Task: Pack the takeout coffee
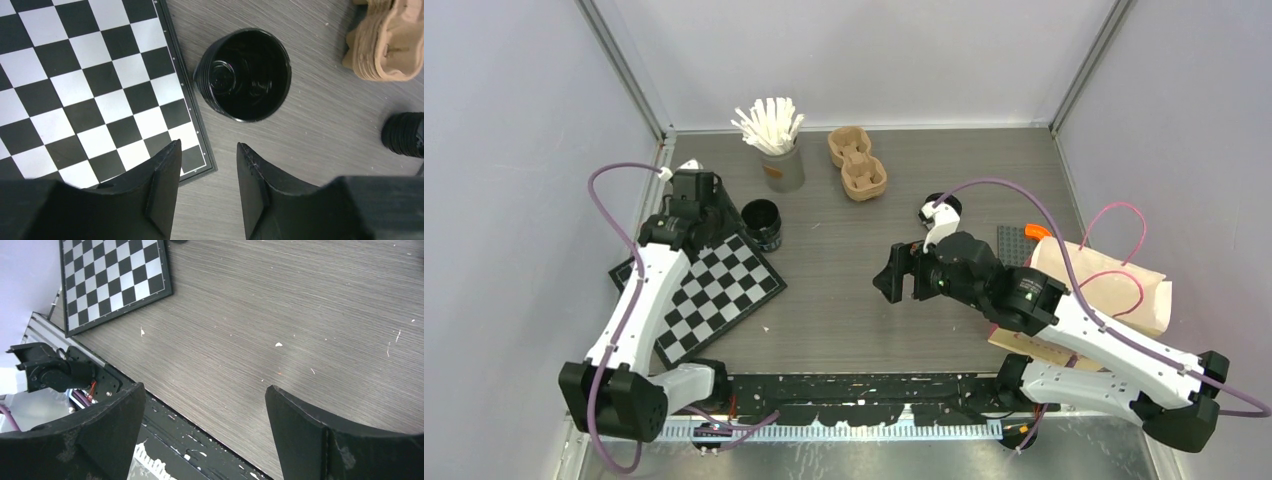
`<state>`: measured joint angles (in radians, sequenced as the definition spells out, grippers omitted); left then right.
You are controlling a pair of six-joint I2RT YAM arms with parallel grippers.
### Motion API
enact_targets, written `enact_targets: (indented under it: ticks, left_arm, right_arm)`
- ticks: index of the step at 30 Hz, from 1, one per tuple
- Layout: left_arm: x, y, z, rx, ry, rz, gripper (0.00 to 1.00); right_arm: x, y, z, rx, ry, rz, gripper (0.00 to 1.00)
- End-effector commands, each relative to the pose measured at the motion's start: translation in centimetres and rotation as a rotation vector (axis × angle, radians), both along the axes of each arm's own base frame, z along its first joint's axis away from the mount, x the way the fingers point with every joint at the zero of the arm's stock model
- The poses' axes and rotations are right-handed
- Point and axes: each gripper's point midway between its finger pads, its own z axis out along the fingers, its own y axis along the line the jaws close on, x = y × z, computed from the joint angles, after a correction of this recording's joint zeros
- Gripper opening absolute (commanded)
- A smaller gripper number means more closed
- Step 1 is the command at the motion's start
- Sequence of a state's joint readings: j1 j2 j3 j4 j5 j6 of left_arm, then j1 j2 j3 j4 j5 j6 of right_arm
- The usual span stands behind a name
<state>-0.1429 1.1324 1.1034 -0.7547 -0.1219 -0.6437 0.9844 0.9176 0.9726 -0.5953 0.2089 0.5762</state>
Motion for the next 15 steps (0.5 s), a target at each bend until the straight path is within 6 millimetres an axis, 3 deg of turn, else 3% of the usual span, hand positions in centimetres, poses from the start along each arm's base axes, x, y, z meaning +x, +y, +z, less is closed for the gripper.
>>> enact_targets:
  ticks: [1,8,15]
  left_arm:
    - [3.2,1.2,1.2,0.013,-0.07,0.071,0.45]
    - [5.6,0.8,-0.1,0.016,-0.029,0.012,0.4]
    - [7.0,2.1,-0.6,0.088,-0.008,0.005,0.34]
  right_arm:
    - [-0.6,0.4,2.8,0.091,-0.037,0.038,0.92]
    - [-0.8,-1.0,3.5,0.11,-0.081,0.013,0.92]
    - [-0.8,-1.1,3.0,0.091,-0.074,0.015,0.92]
